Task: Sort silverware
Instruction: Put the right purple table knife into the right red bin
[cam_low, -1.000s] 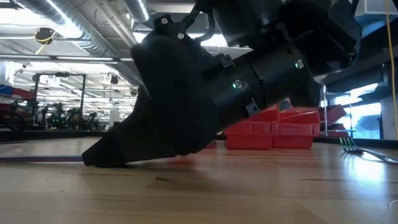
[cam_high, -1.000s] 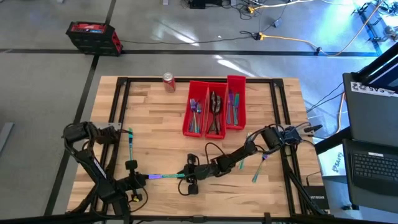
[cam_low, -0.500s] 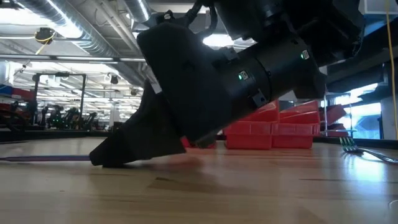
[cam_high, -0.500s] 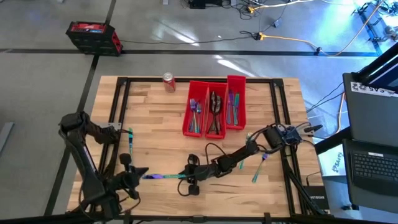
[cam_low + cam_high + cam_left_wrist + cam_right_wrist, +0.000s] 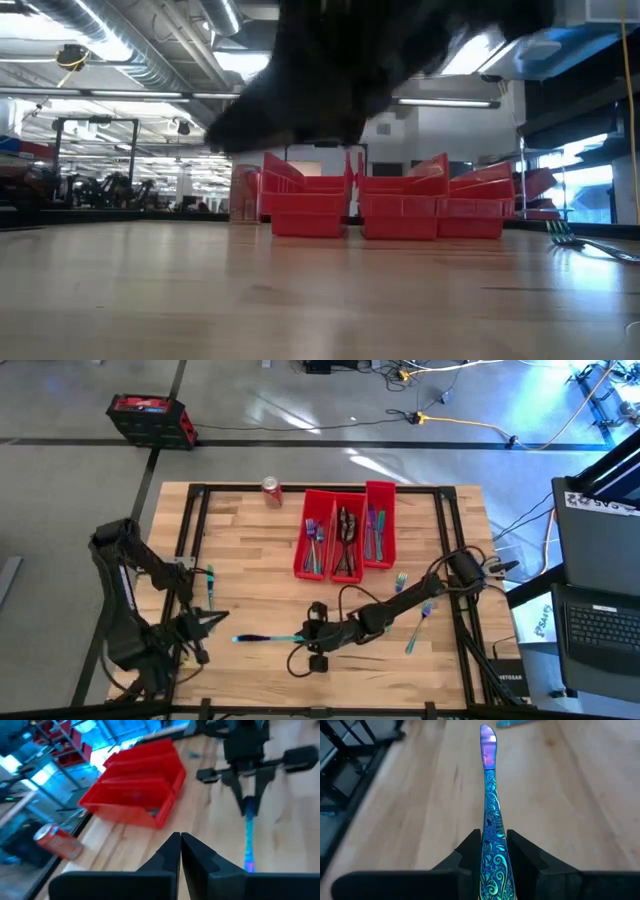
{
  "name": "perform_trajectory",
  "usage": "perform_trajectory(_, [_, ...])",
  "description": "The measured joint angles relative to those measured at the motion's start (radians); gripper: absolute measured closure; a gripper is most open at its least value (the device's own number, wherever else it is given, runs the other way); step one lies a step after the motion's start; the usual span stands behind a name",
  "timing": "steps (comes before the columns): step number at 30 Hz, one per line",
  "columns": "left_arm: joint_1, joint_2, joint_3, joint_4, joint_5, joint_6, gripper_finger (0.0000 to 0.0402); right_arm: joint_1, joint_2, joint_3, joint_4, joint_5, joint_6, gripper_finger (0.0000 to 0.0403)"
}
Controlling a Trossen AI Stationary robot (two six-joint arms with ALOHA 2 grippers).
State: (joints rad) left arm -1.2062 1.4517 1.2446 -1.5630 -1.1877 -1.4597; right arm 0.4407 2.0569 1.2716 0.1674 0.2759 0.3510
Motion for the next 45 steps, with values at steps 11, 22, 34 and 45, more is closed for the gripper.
perform_trajectory(11, [-0.059, -0.226, -0.122, 0.004, 0.125, 0.063, 0.0402, -0.001, -0.224, 0.002, -0.208, 0.182, 0.046, 0.0347])
perform_trajectory(22, [-0.108, -0.389, -0.456, 0.444, 0.184, 0.003, 0.0402, -0.002, -0.448, 0.004, -0.639, 0.454, 0.246, 0.0347])
perform_trajectory(34, [-0.011, -0.609, -0.797, 1.476, 0.377, 0.696, 0.0402, 0.010, -0.588, 0.004, -1.049, 0.707, 0.614, 0.0347])
perform_trajectory(45, [0.300, -0.667, -0.958, 1.887, 0.901, 1.079, 0.0402, 0.010, -0.593, -0.008, -1.346, 0.805, 1.127, 0.0347])
